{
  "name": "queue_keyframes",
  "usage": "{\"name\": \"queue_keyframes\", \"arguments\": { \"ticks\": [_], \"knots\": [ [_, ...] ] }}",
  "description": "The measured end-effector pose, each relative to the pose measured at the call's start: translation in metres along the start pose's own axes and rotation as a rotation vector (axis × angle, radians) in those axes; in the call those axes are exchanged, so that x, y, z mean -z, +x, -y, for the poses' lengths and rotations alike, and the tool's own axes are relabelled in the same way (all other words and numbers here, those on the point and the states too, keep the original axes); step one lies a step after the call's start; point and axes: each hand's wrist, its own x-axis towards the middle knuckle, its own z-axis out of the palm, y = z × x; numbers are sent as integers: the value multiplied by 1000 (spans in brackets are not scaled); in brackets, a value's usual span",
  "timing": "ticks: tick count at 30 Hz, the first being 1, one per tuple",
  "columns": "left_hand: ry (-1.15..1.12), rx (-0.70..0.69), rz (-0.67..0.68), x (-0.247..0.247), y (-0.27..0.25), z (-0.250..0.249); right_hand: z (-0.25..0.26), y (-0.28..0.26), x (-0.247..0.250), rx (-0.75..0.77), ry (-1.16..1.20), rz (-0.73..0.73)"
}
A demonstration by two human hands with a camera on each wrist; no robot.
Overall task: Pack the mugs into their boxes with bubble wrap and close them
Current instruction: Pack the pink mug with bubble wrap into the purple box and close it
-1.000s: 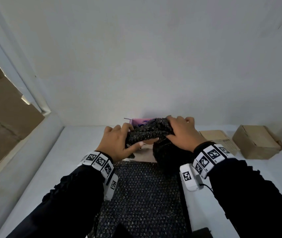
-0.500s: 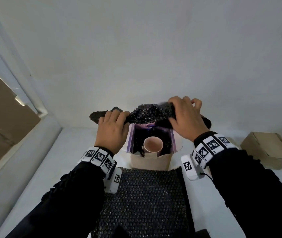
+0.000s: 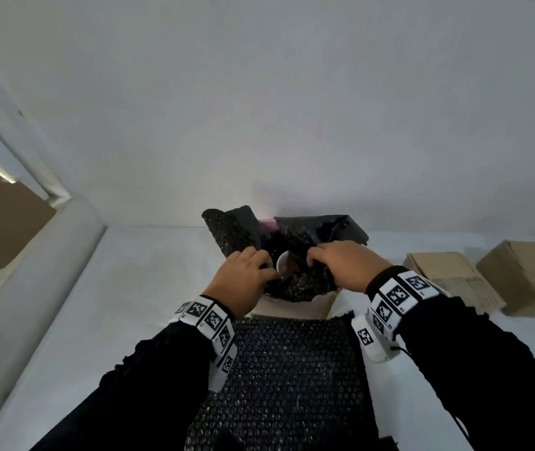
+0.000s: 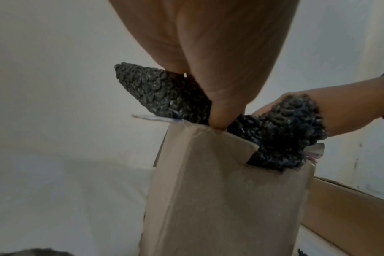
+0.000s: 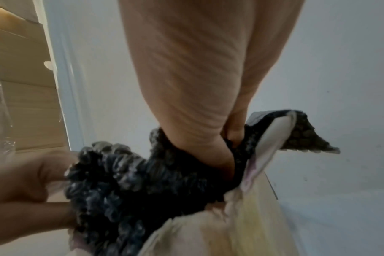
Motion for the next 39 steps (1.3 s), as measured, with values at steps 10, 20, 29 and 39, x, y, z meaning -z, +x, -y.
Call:
{"name": "queue_keyframes", "arguments": {
  "ticks": [10, 20, 29, 39],
  "knots": [
    [10, 172, 113, -9, 4, -8, 9, 27, -3, -66, -378, 165],
    [53, 41, -14, -18, 8, -18, 5, 26, -20, 28, -52, 2],
    [-17, 370, 66, -19, 23, -19, 10, 10, -34, -22, 102, -348],
    [-59, 332, 71, -25, 25, -15, 35, -4, -65, -346, 56, -251]
  ]
}}
